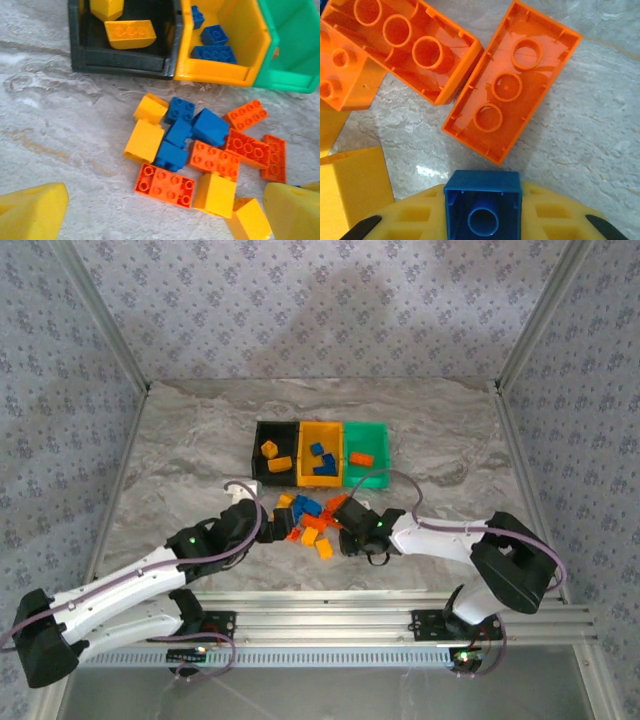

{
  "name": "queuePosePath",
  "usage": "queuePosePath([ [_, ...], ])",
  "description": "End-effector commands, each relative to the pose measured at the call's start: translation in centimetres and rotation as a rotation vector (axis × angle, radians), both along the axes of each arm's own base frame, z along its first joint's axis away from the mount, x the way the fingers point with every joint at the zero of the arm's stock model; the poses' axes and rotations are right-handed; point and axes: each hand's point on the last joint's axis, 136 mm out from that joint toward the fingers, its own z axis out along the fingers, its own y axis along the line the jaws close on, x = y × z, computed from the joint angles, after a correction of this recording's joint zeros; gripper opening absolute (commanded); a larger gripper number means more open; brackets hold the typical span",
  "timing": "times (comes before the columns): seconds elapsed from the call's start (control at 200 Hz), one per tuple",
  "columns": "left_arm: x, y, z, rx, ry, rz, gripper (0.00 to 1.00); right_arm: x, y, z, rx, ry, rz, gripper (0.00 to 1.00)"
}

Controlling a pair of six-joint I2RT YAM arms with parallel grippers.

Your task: Sort the legos into containers by color

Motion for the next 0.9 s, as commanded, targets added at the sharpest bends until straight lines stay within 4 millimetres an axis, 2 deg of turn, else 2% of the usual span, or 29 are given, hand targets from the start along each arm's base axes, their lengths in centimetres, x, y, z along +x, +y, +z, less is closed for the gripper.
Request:
queuePosePath([
  [0.0, -0.2, 1.5, -0.4, 0.025, -0.007, 0.051, 1.0, 0.4, -0.6, 3.0, 0.005, -0.054, -0.017, 0.27],
  [0.125, -0.7, 2.4, -1.7, 0.036, 0.013, 0.072, 0.99, 2.3, 1.0, 7.9, 0.08, -0.138, 0.021, 0.27],
  [0.2, -1.0, 2.7, -2.3, 0.035, 0.025, 0.079, 1.0, 4.6, 2.3, 10.6, 0.134, -0.188, 0.022, 0.27],
  [0.325, -1.3, 3.0, -2.7, 0.022, 0.03, 0.085, 1.0, 8.9, 4.6, 13.2, 0.169, -0.253, 0.028, 0.27],
  [0.375, -1.4, 3.1, -2.8, 0.017, 0.032, 0.087, 1.0, 10.6, 5.3, 13.0, 0.16, -0.257, 0.025, 0.28],
  [0.39, -1.4, 3.2, -2.8, 0.014, 0.033, 0.088, 0.99, 11.4, 5.8, 14.0, 0.177, -0.273, 0.024, 0.27],
  [0.405, -1.4, 3.2, -2.8, 0.013, 0.034, 0.089, 0.99, 12.0, 6.0, 14.2, 0.179, -0.278, 0.019, 0.28],
  [0.5, -1.6, 3.3, -2.9, 0.005, 0.037, 0.086, 1.0, 15.7, 7.1, 13.5, 0.165, -0.277, -0.013, 0.28],
  [0.615, -1.8, 3.7, -3.0, 0.007, 0.037, 0.094, 0.99, 19.1, 8.1, 12.1, 0.118, -0.269, -0.042, 0.29],
  [0.805, -2.1, 4.2, -3.3, 0.005, 0.044, 0.101, 0.99, 21.9, 8.4, 9.5, 0.032, -0.221, -0.093, 0.32],
  [0.895, -2.3, 4.2, -3.5, 0.002, 0.052, 0.099, 0.99, 22.7, 8.5, 8.8, 0.031, -0.21, -0.11, 0.42],
])
